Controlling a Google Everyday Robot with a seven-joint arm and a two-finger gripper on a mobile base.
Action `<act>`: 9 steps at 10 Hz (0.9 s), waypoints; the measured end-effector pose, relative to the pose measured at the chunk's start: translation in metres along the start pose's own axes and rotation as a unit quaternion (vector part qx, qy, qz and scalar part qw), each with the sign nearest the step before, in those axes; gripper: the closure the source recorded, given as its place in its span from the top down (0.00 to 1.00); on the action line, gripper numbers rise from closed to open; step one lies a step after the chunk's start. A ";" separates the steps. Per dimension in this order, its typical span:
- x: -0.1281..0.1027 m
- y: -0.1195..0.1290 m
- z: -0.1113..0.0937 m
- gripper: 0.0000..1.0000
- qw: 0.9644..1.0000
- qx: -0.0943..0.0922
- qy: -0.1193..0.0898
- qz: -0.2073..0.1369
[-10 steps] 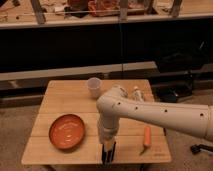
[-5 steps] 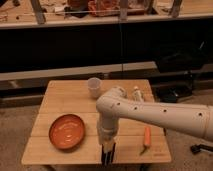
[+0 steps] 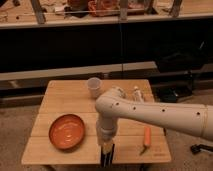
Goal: Knock the eraser over
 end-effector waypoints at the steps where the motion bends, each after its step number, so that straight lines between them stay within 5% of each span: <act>1: -0.001 -0.001 0.000 0.18 1.000 -0.001 -0.001 0.001; 4: -0.005 0.000 0.002 0.03 1.000 -0.005 -0.002 0.003; 9: -0.009 0.001 0.003 0.18 1.000 -0.010 -0.003 0.009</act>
